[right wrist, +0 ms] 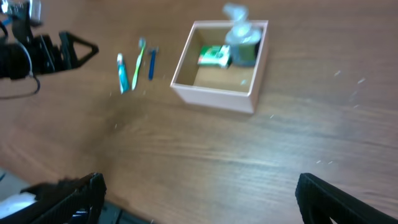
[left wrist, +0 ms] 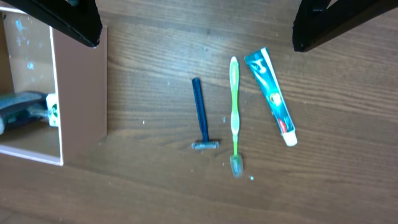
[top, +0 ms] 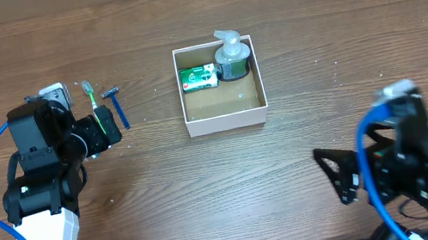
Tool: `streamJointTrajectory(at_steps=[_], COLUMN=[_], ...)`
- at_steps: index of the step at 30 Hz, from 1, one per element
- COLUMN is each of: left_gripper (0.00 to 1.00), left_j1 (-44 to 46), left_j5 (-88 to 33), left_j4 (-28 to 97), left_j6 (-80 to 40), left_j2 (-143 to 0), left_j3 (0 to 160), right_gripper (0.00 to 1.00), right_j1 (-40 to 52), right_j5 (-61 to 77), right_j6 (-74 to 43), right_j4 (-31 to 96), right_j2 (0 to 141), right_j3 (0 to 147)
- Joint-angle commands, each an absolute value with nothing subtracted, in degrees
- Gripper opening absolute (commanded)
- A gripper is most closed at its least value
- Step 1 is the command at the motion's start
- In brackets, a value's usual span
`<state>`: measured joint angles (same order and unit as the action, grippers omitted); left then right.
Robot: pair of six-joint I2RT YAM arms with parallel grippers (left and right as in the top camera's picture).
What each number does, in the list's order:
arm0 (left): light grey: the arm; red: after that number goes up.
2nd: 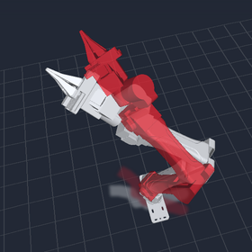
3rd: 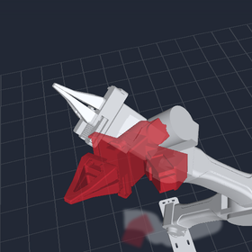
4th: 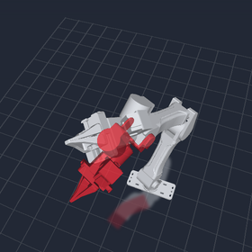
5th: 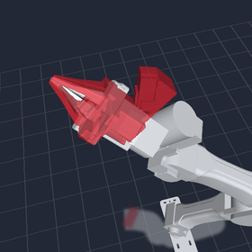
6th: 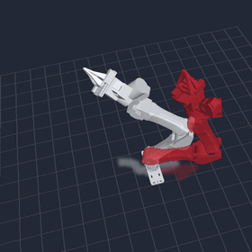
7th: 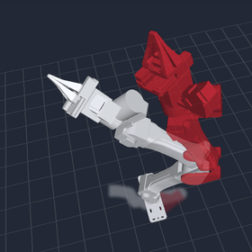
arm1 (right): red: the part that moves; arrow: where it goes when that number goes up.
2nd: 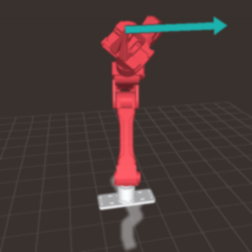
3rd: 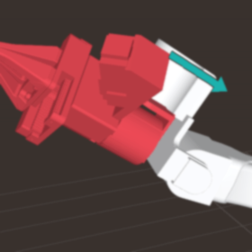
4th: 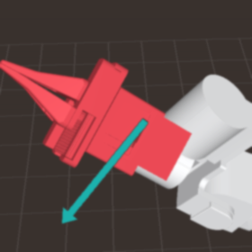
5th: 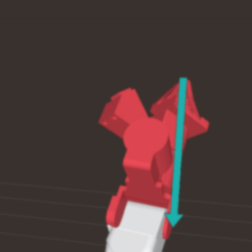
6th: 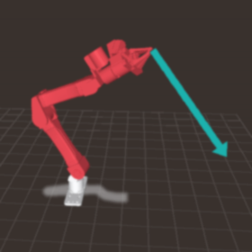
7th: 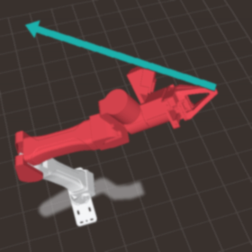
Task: Pack container
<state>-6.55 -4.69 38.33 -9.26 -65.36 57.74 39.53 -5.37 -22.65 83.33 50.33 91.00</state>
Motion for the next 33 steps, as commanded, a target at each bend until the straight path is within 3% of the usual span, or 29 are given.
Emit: streamJointTrajectory(at_steps=[1, 15, 20, 33], left_gripper=[1.0, 1.0, 1.0, 1.0], left_j1=[-7.09, -6.33, -6.98, -13.54], left_j5=[-4.69, -5.41, 5.52, 9.15], left_j4=[37.17, 23.05, 19.7, 16.58], left_j6=[-8.8, -4.95, -9.63, -21.5], left_j2=[-67.05, -82.24, -88.71, -99.37], left_j3=[59.09, 59.09, 59.09, 59.09], right_gripper=[1.0, 1.0, 1.0, 1.0], right_j1=[39.97, 39.97, 39.97, 39.97], right_j5=[-11.84, -11.97, -11.97, -11.97], right_j6=[-22.7, -22.65, -22.65, -22.68], right_j4=[82.59, 83.26, 83.26, 83.26], right_j2=[49.93, 50.19, 50.22, 50.22], right_j3=[91.18, 91.18, 91.18, 91.18])
